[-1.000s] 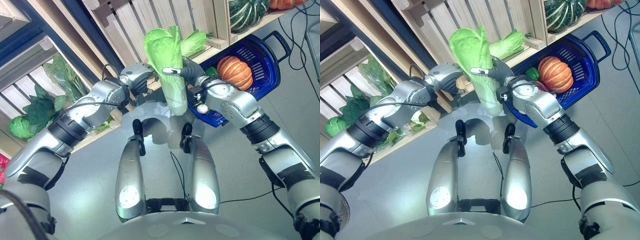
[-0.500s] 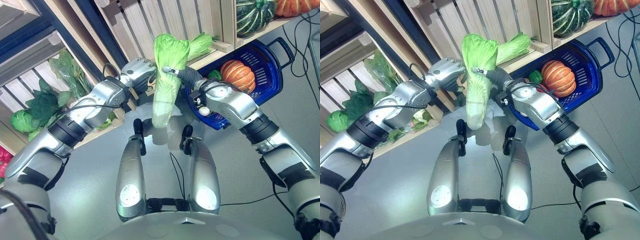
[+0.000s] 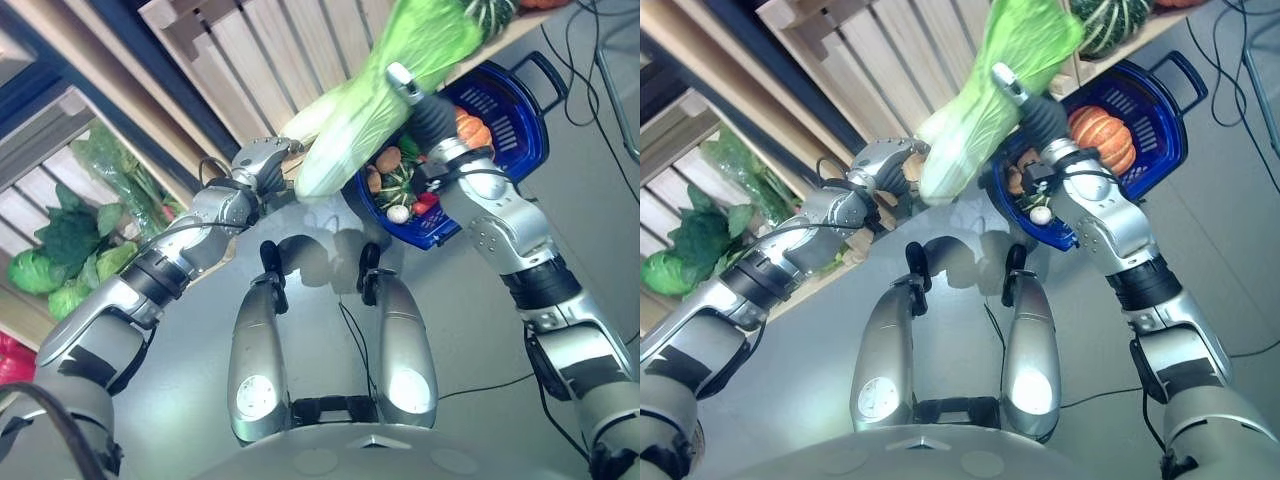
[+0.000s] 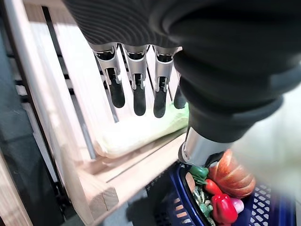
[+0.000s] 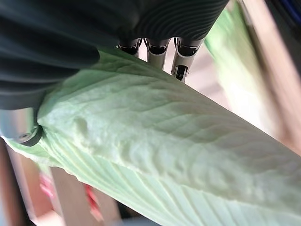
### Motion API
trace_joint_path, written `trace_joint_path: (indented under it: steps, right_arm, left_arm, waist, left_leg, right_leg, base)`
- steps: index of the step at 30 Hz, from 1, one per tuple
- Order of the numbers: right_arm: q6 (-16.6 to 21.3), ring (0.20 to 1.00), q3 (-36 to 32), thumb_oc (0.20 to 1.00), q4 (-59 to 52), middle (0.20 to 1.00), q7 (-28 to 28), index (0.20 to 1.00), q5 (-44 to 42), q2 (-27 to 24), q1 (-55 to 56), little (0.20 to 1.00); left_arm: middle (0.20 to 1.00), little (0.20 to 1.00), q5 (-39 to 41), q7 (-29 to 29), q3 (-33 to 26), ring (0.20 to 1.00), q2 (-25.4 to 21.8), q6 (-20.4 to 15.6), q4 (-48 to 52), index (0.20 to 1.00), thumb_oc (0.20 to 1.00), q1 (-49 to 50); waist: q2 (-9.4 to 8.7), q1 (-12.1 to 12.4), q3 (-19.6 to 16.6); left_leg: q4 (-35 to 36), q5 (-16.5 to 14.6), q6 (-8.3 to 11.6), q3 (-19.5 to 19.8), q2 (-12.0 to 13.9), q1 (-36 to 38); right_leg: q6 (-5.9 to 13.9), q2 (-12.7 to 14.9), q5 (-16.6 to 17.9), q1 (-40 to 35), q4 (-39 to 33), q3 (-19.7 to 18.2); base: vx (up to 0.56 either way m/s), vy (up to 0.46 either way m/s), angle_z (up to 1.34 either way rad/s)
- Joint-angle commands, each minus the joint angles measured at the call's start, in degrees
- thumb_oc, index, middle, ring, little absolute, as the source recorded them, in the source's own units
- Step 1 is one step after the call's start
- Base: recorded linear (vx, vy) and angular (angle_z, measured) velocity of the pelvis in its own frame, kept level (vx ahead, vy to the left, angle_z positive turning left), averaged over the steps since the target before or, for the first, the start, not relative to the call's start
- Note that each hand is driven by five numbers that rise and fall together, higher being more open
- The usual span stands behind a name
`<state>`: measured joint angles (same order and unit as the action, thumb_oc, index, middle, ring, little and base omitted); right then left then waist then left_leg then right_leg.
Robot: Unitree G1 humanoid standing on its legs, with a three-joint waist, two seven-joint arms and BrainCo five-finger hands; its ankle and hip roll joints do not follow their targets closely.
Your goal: Pick up fruits and vegetables into the basket
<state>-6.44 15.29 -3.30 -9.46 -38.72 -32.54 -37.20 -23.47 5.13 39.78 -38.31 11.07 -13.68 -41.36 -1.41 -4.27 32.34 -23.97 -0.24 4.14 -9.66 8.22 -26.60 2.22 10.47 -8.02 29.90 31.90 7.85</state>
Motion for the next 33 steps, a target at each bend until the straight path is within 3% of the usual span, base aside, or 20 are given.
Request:
trace_joint_path:
  steps: [1, 4, 6, 10, 12, 15, 18, 23, 26, 33]
  right_arm:
    - [9.62, 0.2, -9.03, 0.2, -7.34, 0.2, -5.54, 0.2, 7.5, -1.95, 1.96, 0.2]
    - [13.26, 0.2, -15.62, 0.2, -8.53, 0.2, -11.95, 0.2, 14.73, -4.82, 7.87, 0.2]
    - [13.32, 0.2, -17.14, 0.2, -8.47, 0.2, -14.83, 0.2, 17.11, -5.83, 9.27, 0.2]
    - [9.95, 0.2, -20.38, 0.2, -6.38, 0.2, -25.58, 0.2, 26.51, -9.26, 12.0, 0.2]
    - [9.36, 0.2, -20.89, 0.2, -5.63, 0.2, -27.25, 0.2, 27.56, -9.85, 12.51, 0.2]
    - [7.88, 0.2, -18.92, 0.2, -2.58, 0.2, -29.74, 0.2, 32.79, -10.04, 11.83, 0.2]
    - [6.87, 0.2, -13.91, 0.2, 2.11, 0.2, -28.36, 0.2, 35.23, -10.53, 7.38, 0.2]
    - [8.74, 0.2, -4.72, 0.2, 14.09, 0.2, -24.26, 0.2, 33.83, -11.45, -3.36, 0.2]
    - [9.39, 0.2, 0.77, 0.2, 22.83, 0.2, -19.17, 0.2, 30.94, -10.56, -10.47, 0.2]
    - [10.78, 0.2, 7.45, 0.2, 36.4, 0.2, -13.13, 0.2, 26.22, -8.34, -19.1, 0.2]
  left_arm:
    - [1.0, 1.0, 2.43, 8.3, -5.34, 1.0, 0.22, -0.98, 1.17, 1.0, 1.0, 1.32]
    - [1.0, 1.0, 4.52, 13.93, -8.6, 1.0, -1.11, -2.41, 0.07, 1.0, 1.0, 2.13]
    - [1.0, 1.0, 5.44, 15.69, -9.28, 1.0, -1.33, -3.22, -0.71, 1.0, 1.0, 1.99]
    - [1.0, 1.0, 7.2, 20.68, -11.35, 1.0, -2.32, -5.08, -2.02, 1.0, 1.0, 1.09]
    - [1.0, 1.0, 7.49, 22.05, -11.91, 1.0, -2.12, -5.52, -2.25, 1.0, 1.0, 0.92]
    - [1.0, 1.0, 8.01, 26.85, -12.16, 1.0, -0.12, -4.14, -3.46, 1.0, 1.0, -1.82]
    - [1.0, 1.0, 8.76, 29.48, -11.84, 1.0, 2.22, -3.59, -5.42, 1.0, 1.0, -5.11]
    - [1.0, 1.0, 12.04, 31.4, -10.46, 1.0, 5.63, -3.66, -10.34, 1.0, 1.0, -10.21]
    - [1.0, 1.0, 16.58, 32.04, -9.56, 1.0, 7.73, -4.12, -15.19, 1.0, 1.0, -13.09]
    - [1.0, 1.0, 23.0, 32.89, -8.42, 1.0, 10.33, -4.49, -21.76, 1.0, 1.0, -15.84]
  waist:
    - [-0.37, -2.4, -2.55]
    - [-0.1, -4.75, -2.55]
    - [0.01, -5.31, -2.55]
    - [0.95, -7.02, -2.55]
    - [1.61, -7.37, -2.55]
    - [4.19, -8.58, -2.55]
    - [6.15, -8.73, -2.55]
    - [8.84, -8.16, -2.55]
    - [10.7, -7.48, -2.55]
    - [13.28, -6.11, -2.55]
  left_leg:
    - [-3.22, -8.25, -2.18, -3.88, -0.42, 2.27]
    - [-3.62, -8.23, -1.96, -4.95, 0.33, 1.17]
    - [-3.98, -8.24, -1.92, -5.3, 0.59, 0.56]
    - [-5.45, -8.29, -1.76, -6.07, 1.08, -1.94]
    - [-5.92, -9.61, -1.24, -5.39, 0.87, -1.74]
    - [-6.33, -8.98, -0.79, -6.26, 0.67, -4.05]
    - [-6.31, -8.08, -0.31, -6.93, 0.54, -5.7]
    - [-5.52, -6.52, 0.63, -7.63, 0.29, -7.27]
    - [-5.03, -5.4, 1.48, -7.63, -0.09, -8.71]
    - [-3.97, -4.08, 2.31, -7.5, -1.01, -10.93]
  right_leg:
    - [2.16, -1.91, 1.4, -0.9, -3.44, 0.53]
    - [2.02, -2.42, 1.05, 0.88, -2.44, -0.34]
    - [1.92, -2.52, 0.9, 1.8, -1.79, -0.68]
    - [1.5, -2.92, -0.02, 5.27, 0.94, -1.9]
    - [1.86, -3.14, -1.68, 5.51, 2.03, -2.83]
    - [1.4, -3.1, -2.72, 9.46, 4.19, -4.3]
    - [1.08, -2.7, -3.19, 12.08, 5.33, -5.12]
    - [0.66, -1.43, -3.62, 15.12, 6.64, -5.56]
    - [0.45, -0.51, -4.04, 17.38, 7.84, -5.73]
    - [0.02, 0.45, -4.74, 20.52, 9.34, -5.82]
  base:
    - [-0.01, 0.031, -0.21]
    - [-0.01, 0.028, -0.23]
    - [-0.01, 0.015, -0.12]
    - [0.01, 0.042, -0.19]
    - [0.07, 0.095, -0.3]
    - [0.0, 0.124, -0.22]
    - [-0.01, 0.097, -0.13]
    - [-0.01, 0.092, -0.05]
    - [0.01, 0.104, 0.0]
    - [0.02, 0.062, 0.0]
